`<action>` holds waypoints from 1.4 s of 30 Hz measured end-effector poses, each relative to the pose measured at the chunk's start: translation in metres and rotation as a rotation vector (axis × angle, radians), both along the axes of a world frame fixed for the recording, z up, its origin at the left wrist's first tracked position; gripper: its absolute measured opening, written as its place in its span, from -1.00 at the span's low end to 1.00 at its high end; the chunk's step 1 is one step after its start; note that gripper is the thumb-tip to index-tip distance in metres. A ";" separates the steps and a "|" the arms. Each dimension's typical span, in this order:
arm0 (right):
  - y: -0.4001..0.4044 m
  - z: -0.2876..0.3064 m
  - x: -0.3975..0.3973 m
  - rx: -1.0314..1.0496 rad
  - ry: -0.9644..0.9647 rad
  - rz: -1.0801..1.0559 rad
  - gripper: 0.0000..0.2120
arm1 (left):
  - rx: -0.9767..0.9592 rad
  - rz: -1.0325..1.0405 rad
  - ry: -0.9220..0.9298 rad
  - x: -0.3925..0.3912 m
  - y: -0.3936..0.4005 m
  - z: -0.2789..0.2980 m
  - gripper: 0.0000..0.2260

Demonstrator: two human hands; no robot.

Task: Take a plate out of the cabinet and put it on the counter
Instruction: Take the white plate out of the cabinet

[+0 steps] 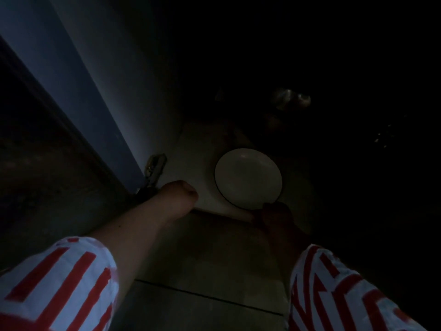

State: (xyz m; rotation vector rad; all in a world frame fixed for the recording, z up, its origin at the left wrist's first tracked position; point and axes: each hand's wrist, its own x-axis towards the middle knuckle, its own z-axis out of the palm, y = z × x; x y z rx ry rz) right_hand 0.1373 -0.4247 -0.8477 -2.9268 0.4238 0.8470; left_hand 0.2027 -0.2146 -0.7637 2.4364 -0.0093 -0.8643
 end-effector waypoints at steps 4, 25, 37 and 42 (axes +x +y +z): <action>0.007 0.005 0.006 0.065 -0.024 -0.049 -0.58 | -0.012 0.004 0.000 -0.005 0.005 -0.005 -0.67; 0.059 0.275 -0.142 0.675 -0.080 -1.003 -0.90 | -0.371 0.649 0.244 -0.104 0.013 0.206 -0.47; 0.094 0.480 -0.201 0.712 0.007 -0.826 -0.88 | -0.189 0.565 0.230 -0.182 0.071 0.416 -0.72; 0.112 0.548 -0.188 0.742 -0.018 -0.658 -0.90 | -0.106 0.548 0.135 -0.182 0.107 0.486 -0.69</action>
